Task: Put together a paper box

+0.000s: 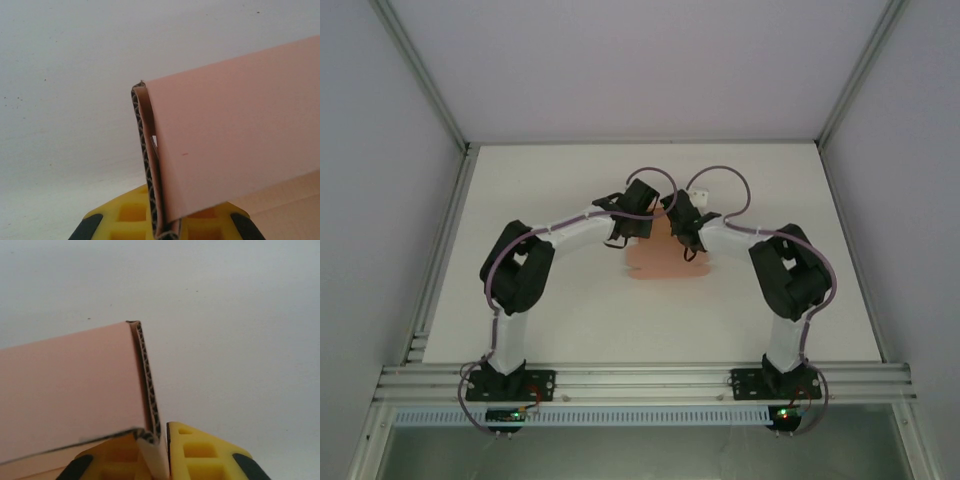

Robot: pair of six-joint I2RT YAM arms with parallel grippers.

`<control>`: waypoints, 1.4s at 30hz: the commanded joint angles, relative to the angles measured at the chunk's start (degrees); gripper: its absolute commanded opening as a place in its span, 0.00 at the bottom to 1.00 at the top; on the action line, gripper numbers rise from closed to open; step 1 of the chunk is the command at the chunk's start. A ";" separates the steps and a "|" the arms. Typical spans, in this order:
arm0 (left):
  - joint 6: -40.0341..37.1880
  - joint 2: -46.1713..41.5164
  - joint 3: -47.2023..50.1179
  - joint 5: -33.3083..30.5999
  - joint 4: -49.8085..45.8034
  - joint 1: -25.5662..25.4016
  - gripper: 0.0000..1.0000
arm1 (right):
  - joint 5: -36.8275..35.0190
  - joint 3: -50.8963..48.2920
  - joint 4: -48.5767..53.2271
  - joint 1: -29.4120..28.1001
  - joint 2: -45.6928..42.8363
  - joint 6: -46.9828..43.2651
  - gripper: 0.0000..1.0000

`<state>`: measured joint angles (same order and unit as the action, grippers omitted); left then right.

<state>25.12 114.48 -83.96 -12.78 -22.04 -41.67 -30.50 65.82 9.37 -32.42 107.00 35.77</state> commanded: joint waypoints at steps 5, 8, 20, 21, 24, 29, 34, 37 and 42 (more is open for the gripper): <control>0.05 1.54 1.21 0.65 -8.38 -0.33 0.00 | -7.91 -4.21 1.77 2.43 2.72 5.62 0.12; -0.07 1.54 1.26 0.73 -8.50 -0.34 0.00 | -3.38 -8.86 -6.99 3.32 -0.19 3.96 0.17; -0.12 1.67 1.35 1.02 -8.38 -0.40 0.00 | 8.35 -11.43 -15.32 6.69 -1.73 1.76 0.30; -0.16 1.67 1.26 1.04 -8.37 -0.38 0.00 | 8.41 -11.37 -15.35 6.74 -1.61 1.76 0.30; -0.25 1.55 1.12 1.06 -8.48 -0.47 0.00 | 8.04 -11.62 -15.31 6.85 -1.64 1.78 0.26; -0.43 1.89 0.82 1.36 -8.50 -0.50 0.00 | 13.08 -11.57 -17.54 7.84 -0.36 -0.78 0.31; -0.51 1.89 0.76 1.27 -8.52 -0.51 0.00 | 14.71 -11.82 -19.13 8.53 0.45 -0.35 0.30; -0.51 1.89 0.74 1.32 -8.54 -0.44 0.00 | 13.10 -12.02 -19.16 8.57 0.29 -0.55 0.22; -0.01 2.07 0.30 1.27 -8.98 -0.54 0.00 | 3.77 -11.07 -17.12 7.53 0.75 -0.79 0.13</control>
<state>25.52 114.78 -84.27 -11.66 -20.84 -42.28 -16.93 55.09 -11.35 -26.06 105.23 32.49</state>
